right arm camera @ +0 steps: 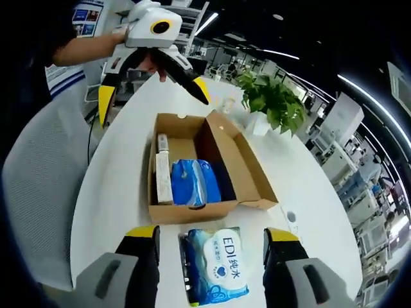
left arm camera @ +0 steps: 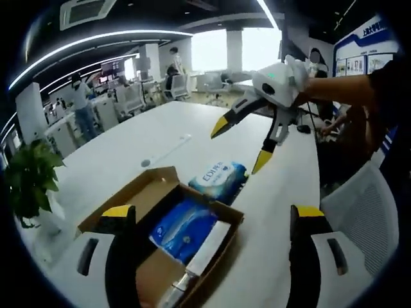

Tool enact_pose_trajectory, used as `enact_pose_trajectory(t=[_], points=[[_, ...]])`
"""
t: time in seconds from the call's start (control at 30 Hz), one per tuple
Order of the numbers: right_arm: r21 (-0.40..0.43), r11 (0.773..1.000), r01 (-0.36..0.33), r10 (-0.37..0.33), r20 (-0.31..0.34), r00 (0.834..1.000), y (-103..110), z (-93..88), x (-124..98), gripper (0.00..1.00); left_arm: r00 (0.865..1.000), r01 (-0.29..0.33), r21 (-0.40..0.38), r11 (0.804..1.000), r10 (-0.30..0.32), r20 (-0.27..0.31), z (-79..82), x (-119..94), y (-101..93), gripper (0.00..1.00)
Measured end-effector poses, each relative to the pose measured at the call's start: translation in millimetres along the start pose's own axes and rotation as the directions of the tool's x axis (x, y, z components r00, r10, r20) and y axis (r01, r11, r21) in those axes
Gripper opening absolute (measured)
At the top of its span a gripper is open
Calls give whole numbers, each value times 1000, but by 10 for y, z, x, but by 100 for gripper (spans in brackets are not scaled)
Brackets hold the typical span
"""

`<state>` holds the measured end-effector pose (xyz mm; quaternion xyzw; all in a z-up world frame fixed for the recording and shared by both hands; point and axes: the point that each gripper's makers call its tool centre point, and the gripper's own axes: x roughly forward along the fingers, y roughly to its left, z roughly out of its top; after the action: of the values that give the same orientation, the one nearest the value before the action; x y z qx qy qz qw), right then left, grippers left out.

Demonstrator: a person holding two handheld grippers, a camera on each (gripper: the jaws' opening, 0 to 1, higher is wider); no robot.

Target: Operate the shoe box by opening the lid, removing the specified soft item, and placing it in the target area until the item is outside and the box remains undamaged.

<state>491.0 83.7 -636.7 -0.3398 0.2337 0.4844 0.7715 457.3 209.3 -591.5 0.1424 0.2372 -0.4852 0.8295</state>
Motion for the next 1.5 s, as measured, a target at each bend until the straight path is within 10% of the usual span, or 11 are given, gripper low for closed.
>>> enact_pose_trajectory(t=[0.9, 1.5], points=[[-64, 998, 23, -23, 5, 1000, 0, 296, 481, 42, 978, -188, -95, 978, 195, 69, -574, -937, -2, 99], [-93, 995, 23, -22, 2, 1000, 68, 358, 810, 38, 952, -256, -193, 947, 282, 122, -916, -1132, -331, 99]])
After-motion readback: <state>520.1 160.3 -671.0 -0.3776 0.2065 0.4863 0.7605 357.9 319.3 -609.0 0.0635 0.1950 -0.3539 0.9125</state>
